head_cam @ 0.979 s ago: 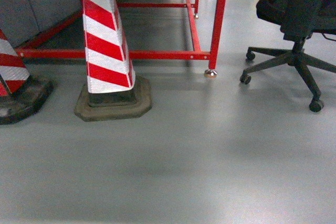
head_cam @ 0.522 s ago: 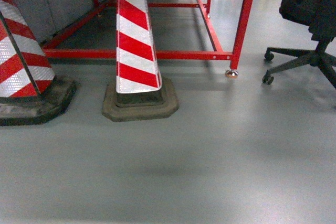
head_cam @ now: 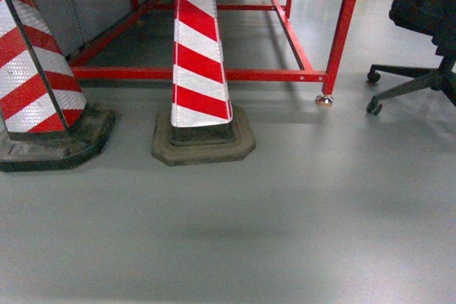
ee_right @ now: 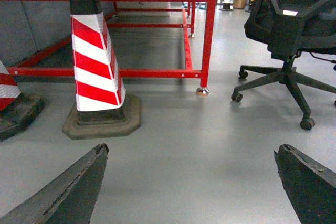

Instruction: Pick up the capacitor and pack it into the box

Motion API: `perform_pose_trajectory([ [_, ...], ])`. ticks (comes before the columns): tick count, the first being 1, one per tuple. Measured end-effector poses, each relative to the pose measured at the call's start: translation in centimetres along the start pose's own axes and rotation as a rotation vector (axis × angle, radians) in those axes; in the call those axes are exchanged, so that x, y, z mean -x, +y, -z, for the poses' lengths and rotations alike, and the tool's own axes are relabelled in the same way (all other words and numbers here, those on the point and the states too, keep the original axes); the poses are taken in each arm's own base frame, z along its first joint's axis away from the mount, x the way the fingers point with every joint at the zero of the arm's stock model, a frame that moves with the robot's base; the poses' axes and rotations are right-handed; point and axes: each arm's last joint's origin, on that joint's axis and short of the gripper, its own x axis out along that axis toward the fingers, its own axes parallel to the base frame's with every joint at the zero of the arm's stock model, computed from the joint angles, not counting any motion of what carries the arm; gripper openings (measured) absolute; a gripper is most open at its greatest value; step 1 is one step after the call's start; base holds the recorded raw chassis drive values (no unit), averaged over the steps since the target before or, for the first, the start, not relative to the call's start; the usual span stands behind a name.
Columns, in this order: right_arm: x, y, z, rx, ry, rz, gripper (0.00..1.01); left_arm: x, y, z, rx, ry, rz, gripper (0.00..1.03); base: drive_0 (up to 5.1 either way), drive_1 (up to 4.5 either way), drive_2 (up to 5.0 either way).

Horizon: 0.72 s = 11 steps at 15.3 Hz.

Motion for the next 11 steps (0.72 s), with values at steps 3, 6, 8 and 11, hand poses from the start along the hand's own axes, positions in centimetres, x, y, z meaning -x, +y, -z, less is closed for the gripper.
perform_pose_trajectory([
  [3,0.00,0.00,0.00,0.000,0.000,0.000,0.98,0.00,0.00,0.01,0.000,0.001,0.000,0.44,0.0,0.00,0.0],
  [6,0.00,0.00,0.01,0.000,0.001,0.000,0.98,0.00,0.00,0.00,0.000,0.000,0.002,0.44,0.0,0.00,0.0],
  [8,0.00,0.00,-0.02,0.000,-0.002,0.000,0.98,0.00,0.00,0.00,0.000,0.000,0.001,0.44,0.0,0.00,0.0],
  [11,0.00,0.00,-0.02,0.000,-0.002,0.000,0.98,0.00,-0.01,0.00,0.000,0.000,0.002,0.44,0.0,0.00,0.0],
])
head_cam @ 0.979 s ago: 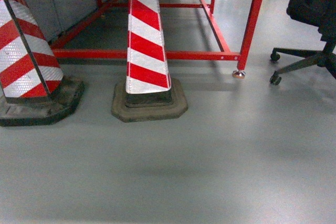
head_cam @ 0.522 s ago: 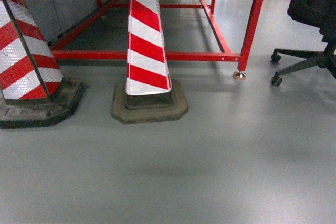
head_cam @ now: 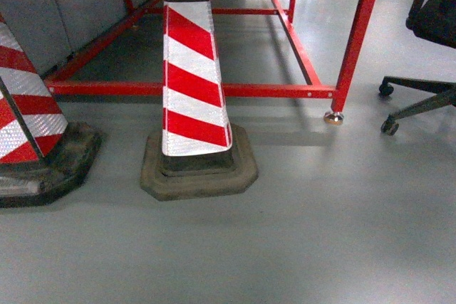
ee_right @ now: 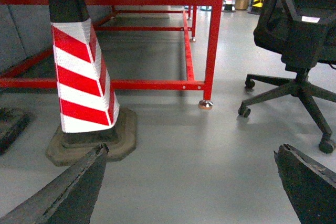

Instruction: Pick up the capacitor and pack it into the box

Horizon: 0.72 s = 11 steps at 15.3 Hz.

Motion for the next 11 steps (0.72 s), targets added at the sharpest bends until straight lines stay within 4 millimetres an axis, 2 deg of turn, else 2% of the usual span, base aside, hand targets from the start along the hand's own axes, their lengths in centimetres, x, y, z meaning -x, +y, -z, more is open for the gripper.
perform_pose_trajectory([
  [3,0.00,0.00,0.01,0.000,0.001,0.001,0.98,0.00,0.00,0.01,0.000,0.001,0.000,0.44,0.0,0.00,0.0],
  [11,0.00,0.00,0.03,0.000,0.003,0.001,0.98,0.00,0.00,0.00,0.000,0.000,0.000,0.44,0.0,3.90,-3.8],
])
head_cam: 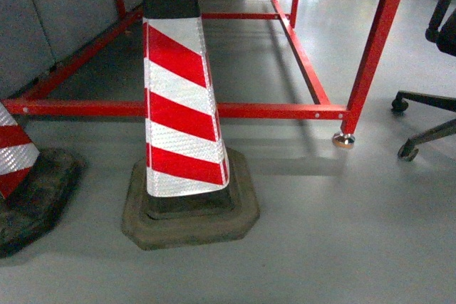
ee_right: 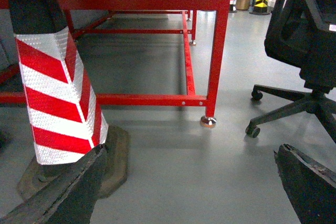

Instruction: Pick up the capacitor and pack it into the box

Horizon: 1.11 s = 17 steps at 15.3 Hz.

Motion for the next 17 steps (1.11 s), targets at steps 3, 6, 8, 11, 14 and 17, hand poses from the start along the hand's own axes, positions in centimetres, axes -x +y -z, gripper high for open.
perform_pose_trajectory([
  [3,0.00,0.00,-0.04,0.000,-0.004,0.000,0.98,0.00,0.00,0.00,0.000,0.000,0.000,0.44,0.0,3.90,-3.8],
  [6,0.00,0.00,-0.01,0.000,-0.001,-0.001,0.98,0.00,0.00,0.00,0.000,0.000,0.000,0.44,0.0,3.90,-3.8],
  [8,0.00,0.00,-0.01,0.000,-0.002,0.000,0.98,0.00,0.00,0.00,0.000,0.000,-0.001,0.44,0.0,3.90,-3.8],
  [11,0.00,0.00,-0.01,0.000,-0.001,0.000,0.98,0.00,0.00,0.00,0.000,0.000,0.000,0.44,0.0,3.90,-3.8],
  [14,0.00,0.00,0.00,0.000,0.000,0.000,0.98,0.00,0.00,0.00,0.000,0.000,0.000,0.44,0.0,1.30,-1.3],
  [17,0.00,0.00,0.00,0.000,0.000,0.000,0.98,0.00,0.01,-0.01,0.000,-0.001,-0.003,0.44,0.0,0.00,0.0],
])
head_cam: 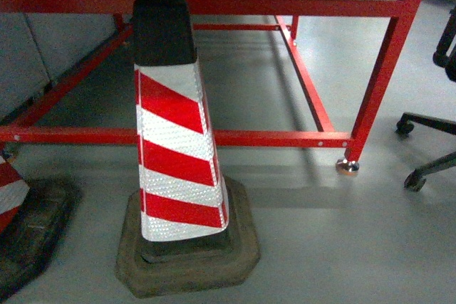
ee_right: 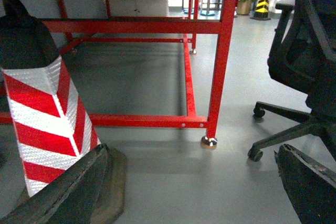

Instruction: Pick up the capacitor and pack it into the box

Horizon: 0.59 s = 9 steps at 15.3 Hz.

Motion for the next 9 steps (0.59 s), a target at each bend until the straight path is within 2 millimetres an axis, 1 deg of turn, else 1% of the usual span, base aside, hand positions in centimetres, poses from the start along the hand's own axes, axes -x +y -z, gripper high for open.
perform_pose_trajectory([
  [9,0.00,0.00,-0.02,-0.001,-0.001,0.001,0.98,0.00,-0.01,0.01,-0.011,0.001,0.003,0.44,0.0,0.00,0.0],
])
